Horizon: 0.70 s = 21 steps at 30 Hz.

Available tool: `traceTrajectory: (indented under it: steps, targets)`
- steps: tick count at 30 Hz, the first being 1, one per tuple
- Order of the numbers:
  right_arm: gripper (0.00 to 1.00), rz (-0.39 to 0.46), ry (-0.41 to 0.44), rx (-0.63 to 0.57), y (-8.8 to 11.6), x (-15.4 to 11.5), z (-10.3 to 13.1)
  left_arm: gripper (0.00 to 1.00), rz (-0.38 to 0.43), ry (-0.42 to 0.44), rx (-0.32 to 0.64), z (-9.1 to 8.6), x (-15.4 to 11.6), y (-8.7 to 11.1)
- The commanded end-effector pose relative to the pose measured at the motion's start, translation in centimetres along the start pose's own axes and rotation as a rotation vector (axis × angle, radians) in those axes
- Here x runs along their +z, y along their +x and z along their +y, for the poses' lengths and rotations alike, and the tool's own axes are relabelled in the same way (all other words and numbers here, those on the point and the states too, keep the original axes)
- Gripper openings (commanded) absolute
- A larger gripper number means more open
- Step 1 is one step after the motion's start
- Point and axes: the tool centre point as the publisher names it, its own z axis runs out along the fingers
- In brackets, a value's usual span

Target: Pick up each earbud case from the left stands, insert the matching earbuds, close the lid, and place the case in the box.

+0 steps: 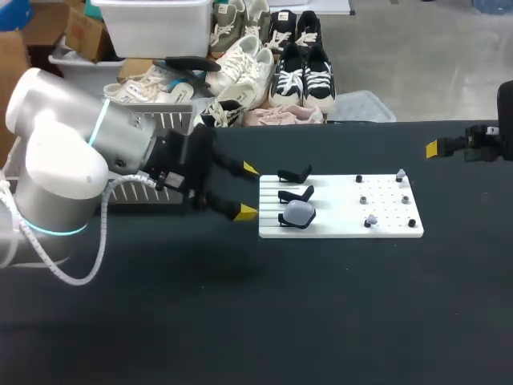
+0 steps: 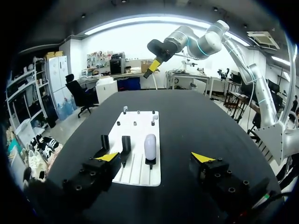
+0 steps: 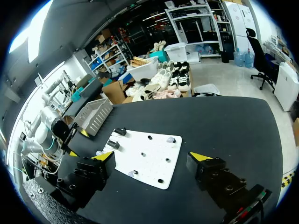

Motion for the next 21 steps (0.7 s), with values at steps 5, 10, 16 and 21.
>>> traceTrajectory:
  steps: [5, 10, 16, 21]
  targets:
    - [1.0, 0.002, -0.005, -0.001, 0.0, 0.0, -0.1, 0.93, -0.006, 0.019, -0.012, 0.4, 1.4, 0.5]
    - [1.0, 0.002, -0.005, -0.001, 0.0, 0.0, -0.1, 0.73, -0.01, 0.023, -0.019, 0.5, 2.1, 0.7]
    - [1.0, 0.002, -0.005, -0.001, 0.0, 0.0, -0.1, 0.74, -0.013, 0.035, -0.025, 0.5, 2.5, 0.9]
    - [1.0, 0.002, -0.005, -0.001, 0.0, 0.0, -0.1, 0.71, -0.011, 0.045, -0.033, 0.5, 3.0, 1.2]
